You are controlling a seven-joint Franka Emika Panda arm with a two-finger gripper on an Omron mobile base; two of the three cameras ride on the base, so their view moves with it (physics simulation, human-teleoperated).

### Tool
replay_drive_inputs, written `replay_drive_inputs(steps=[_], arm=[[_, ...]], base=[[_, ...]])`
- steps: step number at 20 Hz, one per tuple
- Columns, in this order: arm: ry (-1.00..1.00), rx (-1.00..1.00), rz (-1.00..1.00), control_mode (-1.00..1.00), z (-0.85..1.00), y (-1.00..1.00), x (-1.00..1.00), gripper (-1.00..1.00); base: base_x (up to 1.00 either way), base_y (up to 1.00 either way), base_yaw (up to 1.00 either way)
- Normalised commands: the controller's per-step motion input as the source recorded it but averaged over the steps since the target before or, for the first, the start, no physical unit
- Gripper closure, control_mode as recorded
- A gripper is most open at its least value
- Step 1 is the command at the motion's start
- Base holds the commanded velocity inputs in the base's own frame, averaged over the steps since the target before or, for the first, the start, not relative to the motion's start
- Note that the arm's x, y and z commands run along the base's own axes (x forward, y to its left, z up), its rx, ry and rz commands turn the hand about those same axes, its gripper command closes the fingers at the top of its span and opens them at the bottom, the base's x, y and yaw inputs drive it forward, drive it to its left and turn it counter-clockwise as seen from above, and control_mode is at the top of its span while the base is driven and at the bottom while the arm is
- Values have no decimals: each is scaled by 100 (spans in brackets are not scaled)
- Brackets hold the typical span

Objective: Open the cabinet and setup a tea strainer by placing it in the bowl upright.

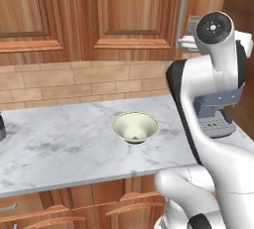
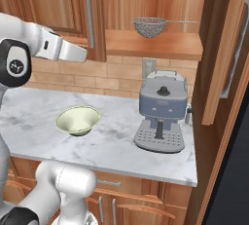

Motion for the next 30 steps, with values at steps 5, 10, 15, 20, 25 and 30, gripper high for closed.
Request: replay_drive_inputs(steps=[5,10,15,20,25,30], arm=[[14,41,0,-100,0,-60,3,-100],[5,63,0,-100,0,-43,15,-100],[0,53,3,-100,0,-1,23,-100],[-9,48,0,-100,1,0,16,-100],[0,17,-2,-100,-12,3,33,-100],[-3,14,-1,-100,-13,4,40,-100]], base=[[0,0,0],[0,0,0],[0,0,0],[0,0,0],[0,0,0],[0,0,0]])
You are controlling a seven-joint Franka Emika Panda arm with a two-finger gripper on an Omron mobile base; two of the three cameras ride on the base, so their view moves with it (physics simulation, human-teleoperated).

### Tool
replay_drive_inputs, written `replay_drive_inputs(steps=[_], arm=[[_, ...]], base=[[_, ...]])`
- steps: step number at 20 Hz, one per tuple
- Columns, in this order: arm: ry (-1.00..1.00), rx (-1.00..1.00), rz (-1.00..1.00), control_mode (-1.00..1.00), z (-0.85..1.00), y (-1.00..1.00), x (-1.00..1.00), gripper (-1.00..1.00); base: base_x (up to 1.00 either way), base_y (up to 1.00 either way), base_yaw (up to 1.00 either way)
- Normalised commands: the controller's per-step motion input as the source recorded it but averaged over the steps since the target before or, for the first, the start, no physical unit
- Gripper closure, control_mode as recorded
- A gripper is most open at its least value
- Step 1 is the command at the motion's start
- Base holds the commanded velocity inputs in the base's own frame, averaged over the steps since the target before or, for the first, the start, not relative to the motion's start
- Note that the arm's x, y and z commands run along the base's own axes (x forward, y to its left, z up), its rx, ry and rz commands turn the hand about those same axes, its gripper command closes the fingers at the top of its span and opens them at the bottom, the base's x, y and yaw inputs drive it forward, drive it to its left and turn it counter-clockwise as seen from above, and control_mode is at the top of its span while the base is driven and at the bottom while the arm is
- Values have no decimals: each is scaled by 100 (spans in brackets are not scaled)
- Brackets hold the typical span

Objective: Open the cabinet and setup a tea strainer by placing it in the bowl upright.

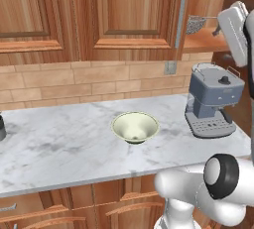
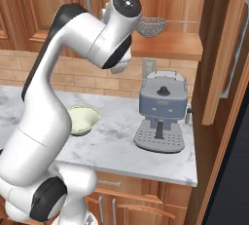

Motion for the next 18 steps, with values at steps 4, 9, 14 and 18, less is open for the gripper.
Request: replay_drive_inputs(steps=[4,9,14,18], arm=[[-9,45,0,-100,0,-2,22,-100],[0,10,0,-100,-12,12,37,-100],[0,5,0,-100,-3,24,42,-100],[2,13,0,-100,0,0,31,-100]], base=[[0,0,0],[0,0,0],[0,0,0],[0,0,0]])
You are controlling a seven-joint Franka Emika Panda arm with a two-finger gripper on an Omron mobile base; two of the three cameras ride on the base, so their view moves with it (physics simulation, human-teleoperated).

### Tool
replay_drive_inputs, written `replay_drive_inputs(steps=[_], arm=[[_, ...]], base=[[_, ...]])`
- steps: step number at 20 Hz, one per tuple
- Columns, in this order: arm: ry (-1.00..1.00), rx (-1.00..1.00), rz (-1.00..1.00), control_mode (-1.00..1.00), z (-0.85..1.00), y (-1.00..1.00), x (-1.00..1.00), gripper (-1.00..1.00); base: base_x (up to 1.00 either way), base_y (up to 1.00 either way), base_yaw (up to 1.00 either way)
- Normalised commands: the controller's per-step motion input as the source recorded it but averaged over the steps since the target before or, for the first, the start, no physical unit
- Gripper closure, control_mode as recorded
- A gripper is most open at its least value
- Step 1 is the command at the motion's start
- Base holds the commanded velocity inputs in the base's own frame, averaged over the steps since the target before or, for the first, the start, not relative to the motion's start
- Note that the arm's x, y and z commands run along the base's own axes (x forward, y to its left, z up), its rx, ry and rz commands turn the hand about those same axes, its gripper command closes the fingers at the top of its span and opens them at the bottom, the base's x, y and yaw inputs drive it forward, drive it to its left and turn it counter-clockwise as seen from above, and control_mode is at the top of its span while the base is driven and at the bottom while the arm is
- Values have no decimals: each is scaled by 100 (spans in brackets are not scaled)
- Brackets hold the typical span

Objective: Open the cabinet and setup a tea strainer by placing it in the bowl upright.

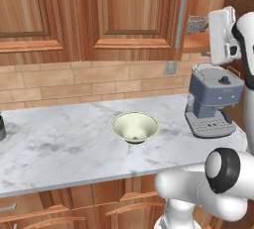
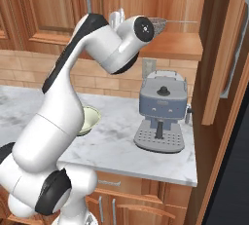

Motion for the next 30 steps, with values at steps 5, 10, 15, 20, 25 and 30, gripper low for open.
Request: replay_drive_inputs(steps=[5,10,15,20,25,30], arm=[[8,14,0,-100,0,0,12,-100],[6,13,3,-100,0,0,36,-100],[0,1,13,-100,0,0,38,-100],[0,0,13,-100,0,0,31,-100],[-1,0,19,-100,0,0,24,-100],[-8,0,16,-100,0,1,6,-100]], base=[[0,0,0],[0,0,0],[0,0,0],[0,0,0],[0,0,0],[0,0,0]])
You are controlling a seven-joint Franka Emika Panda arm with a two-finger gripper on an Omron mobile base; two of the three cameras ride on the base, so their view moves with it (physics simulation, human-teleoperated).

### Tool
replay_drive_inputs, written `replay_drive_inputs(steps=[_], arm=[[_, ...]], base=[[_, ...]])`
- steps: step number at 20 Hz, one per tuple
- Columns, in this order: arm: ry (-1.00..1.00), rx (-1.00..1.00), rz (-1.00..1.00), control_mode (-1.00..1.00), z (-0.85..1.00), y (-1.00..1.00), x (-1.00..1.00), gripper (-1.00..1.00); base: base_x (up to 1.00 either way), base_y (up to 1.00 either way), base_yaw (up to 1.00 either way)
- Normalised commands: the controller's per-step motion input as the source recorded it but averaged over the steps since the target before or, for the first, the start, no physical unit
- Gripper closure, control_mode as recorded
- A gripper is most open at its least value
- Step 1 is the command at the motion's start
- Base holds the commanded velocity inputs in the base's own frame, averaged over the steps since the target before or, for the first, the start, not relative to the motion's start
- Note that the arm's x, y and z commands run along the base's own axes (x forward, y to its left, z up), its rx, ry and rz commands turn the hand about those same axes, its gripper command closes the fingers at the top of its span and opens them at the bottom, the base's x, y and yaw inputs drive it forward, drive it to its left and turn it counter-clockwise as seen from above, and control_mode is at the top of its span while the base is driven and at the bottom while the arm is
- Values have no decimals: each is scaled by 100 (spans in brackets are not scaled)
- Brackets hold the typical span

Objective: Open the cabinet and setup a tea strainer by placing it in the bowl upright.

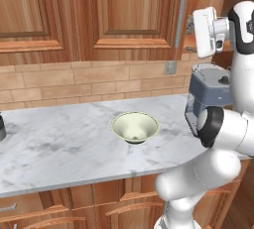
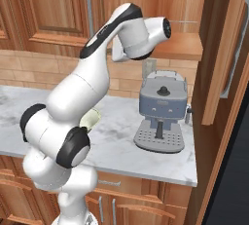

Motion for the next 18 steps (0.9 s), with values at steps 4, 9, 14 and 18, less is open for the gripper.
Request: replay_drive_inputs(steps=[4,9,14,18], arm=[[-11,0,17,-100,0,18,0,-100],[-6,0,17,-100,0,34,0,-100],[-5,0,17,-100,0,42,-6,-100],[-13,0,21,-100,0,49,-73,-100]], base=[[0,0,0],[0,0,0],[0,0,0],[0,0,0]])
